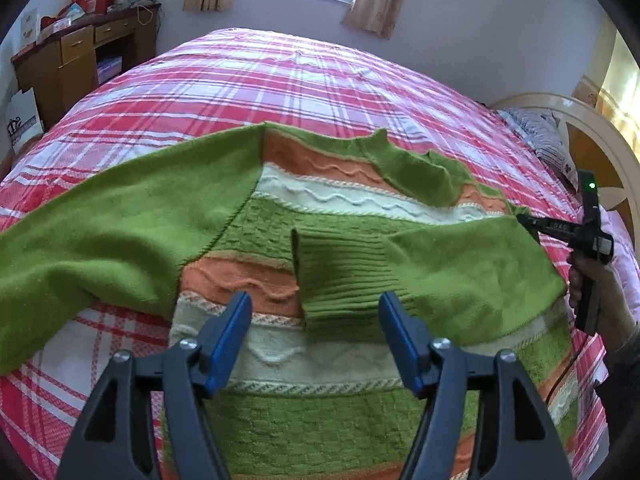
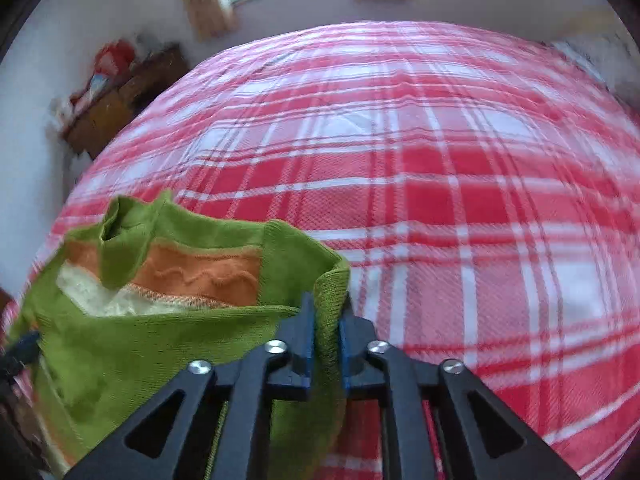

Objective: Fold small clothes

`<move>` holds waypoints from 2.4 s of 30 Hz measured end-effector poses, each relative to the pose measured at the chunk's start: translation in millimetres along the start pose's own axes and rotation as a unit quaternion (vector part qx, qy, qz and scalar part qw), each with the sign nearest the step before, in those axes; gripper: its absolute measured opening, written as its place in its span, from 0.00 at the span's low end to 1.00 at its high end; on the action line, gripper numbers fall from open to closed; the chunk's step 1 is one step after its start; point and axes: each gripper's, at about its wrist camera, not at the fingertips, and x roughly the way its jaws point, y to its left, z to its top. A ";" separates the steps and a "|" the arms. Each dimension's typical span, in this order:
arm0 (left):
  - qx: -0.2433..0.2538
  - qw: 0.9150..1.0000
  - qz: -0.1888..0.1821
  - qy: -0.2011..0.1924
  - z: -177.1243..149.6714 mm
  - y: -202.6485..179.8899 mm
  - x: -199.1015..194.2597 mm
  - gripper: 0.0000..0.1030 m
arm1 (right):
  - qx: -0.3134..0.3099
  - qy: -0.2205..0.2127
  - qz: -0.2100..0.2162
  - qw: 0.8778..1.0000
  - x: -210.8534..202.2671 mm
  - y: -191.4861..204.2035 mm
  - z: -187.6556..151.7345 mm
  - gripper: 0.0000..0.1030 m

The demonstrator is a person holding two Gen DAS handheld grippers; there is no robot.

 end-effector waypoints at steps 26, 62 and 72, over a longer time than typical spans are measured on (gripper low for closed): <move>-0.048 0.990 -0.131 0.030 13.6 7.1 1.2 0.28 | -0.147 0.000 0.081 0.986 -33.4 171.9 -113.3 0.55; -0.007 0.974 0.227 0.014 -58.2 110.2 -85.1 0.79 | -0.284 -0.006 0.132 0.950 -26.5 295.1 -149.7 0.71; -0.040 0.963 0.266 0.007 -63.8 159.5 -119.8 0.79 | -0.270 -0.008 0.147 0.952 -26.1 291.9 -147.1 0.72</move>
